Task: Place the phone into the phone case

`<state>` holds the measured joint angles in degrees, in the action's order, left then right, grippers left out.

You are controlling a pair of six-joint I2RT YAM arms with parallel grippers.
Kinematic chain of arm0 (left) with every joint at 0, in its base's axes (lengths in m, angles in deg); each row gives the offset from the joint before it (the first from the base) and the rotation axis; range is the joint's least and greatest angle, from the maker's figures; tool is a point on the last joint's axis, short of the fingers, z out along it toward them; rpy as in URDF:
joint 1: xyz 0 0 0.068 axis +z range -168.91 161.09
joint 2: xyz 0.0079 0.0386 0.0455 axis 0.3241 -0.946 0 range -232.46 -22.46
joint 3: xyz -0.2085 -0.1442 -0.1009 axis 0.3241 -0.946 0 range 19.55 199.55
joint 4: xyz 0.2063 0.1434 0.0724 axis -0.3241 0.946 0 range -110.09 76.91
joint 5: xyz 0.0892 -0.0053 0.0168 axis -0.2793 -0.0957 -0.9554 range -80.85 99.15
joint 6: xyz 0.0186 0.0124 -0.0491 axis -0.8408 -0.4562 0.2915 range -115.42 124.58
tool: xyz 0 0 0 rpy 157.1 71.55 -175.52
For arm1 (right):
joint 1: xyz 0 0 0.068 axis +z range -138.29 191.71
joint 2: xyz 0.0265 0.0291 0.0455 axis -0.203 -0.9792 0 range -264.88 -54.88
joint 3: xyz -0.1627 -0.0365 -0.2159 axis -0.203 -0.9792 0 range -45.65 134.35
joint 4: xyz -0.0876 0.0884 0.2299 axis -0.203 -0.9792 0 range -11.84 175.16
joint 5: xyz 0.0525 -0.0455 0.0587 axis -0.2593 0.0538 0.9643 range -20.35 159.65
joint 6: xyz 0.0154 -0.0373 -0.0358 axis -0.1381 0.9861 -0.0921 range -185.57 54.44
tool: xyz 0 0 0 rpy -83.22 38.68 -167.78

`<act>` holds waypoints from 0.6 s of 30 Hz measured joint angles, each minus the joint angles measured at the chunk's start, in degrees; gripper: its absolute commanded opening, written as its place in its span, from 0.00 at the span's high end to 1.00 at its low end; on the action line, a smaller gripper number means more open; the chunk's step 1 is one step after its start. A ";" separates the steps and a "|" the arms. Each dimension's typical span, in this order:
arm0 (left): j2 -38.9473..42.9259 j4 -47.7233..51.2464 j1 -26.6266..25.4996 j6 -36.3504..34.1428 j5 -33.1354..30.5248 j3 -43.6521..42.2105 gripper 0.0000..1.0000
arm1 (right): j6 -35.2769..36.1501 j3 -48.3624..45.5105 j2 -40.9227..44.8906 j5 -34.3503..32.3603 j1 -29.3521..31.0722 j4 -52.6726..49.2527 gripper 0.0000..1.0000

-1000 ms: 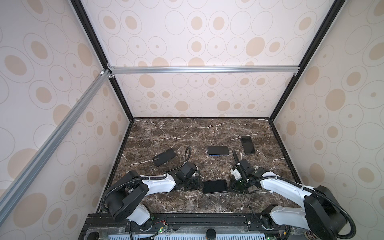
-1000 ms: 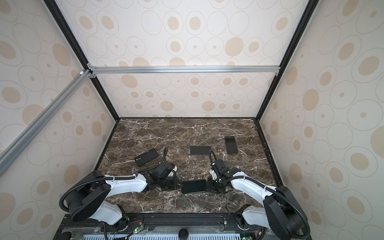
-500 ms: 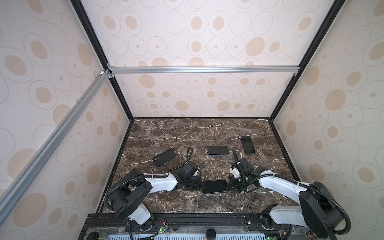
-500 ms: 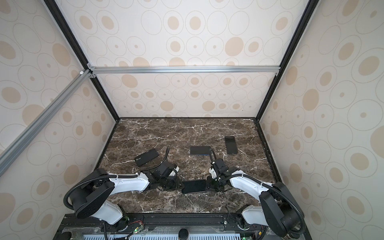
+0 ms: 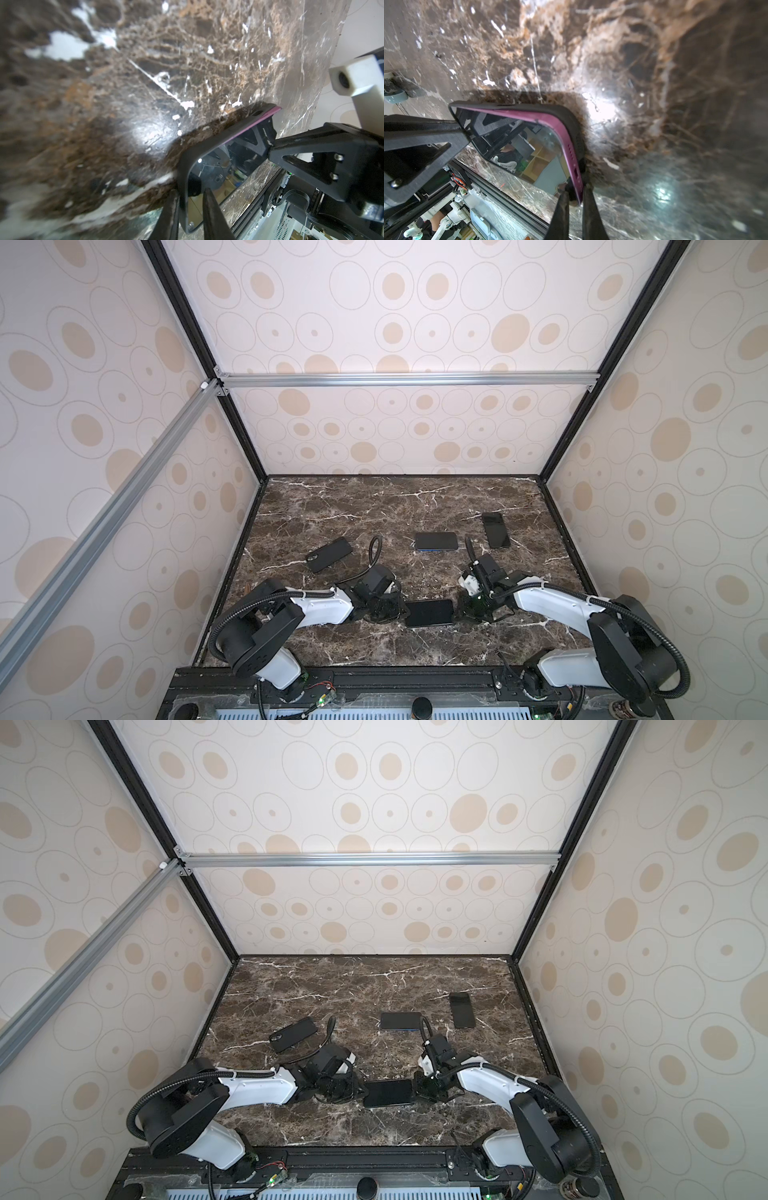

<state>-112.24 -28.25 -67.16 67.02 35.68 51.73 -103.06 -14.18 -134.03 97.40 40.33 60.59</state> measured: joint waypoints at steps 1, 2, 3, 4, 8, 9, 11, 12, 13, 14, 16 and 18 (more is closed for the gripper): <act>0.04 -0.31 0.00 0.22 0.02 -0.17 0.79 | -0.26 0.07 -0.26 0.11 0.02 0.07 1.00; 0.07 -0.57 0.00 0.39 0.00 -0.33 0.79 | -0.59 0.20 -0.50 0.13 0.04 0.04 1.00; 0.09 -0.81 0.00 0.59 0.02 -0.46 0.79 | -0.94 0.39 -0.85 0.13 0.13 -0.07 1.00; 0.09 -0.94 0.00 0.74 0.00 -0.52 0.79 | -1.22 0.74 -1.29 0.13 0.24 -0.35 1.00; 0.09 -1.27 0.00 0.87 -0.04 -0.68 0.79 | -1.95 2.64 -2.84 -0.83 1.07 -2.45 1.00; 0.11 -1.29 0.00 0.87 -0.09 -0.70 0.79 | -2.05 3.34 -3.06 -1.77 1.88 -3.28 1.00; 0.17 -1.31 0.00 0.92 -0.20 -0.76 0.79 | -2.19 4.83 -3.28 -5.35 4.48 -5.07 1.00; 0.20 -1.44 0.00 0.96 -0.24 -0.83 0.79 | -2.36 5.57 -3.30 -7.52 6.10 -6.05 1.00; 0.22 -1.53 0.00 0.98 -0.26 -0.90 0.79 | -2.58 6.36 -3.41 -9.70 7.65 -6.97 1.00; 0.22 -1.57 0.00 0.98 -0.28 -0.94 0.79 | -2.75 7.17 -3.76 -11.65 9.03 -7.91 1.00; 0.22 -1.64 0.00 0.98 -0.28 -0.94 0.79 | -3.26 9.07 -4.74 -15.69 11.80 -10.12 1.00; 0.22 -1.68 -0.02 1.01 -0.28 -0.94 0.79 | -3.58 10.45 -5.51 -18.91 14.10 -11.78 1.00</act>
<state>-112.02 -29.93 -67.18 68.02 35.39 50.79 -106.65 -3.74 -139.54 78.49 54.43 48.81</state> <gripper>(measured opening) 0.209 0.102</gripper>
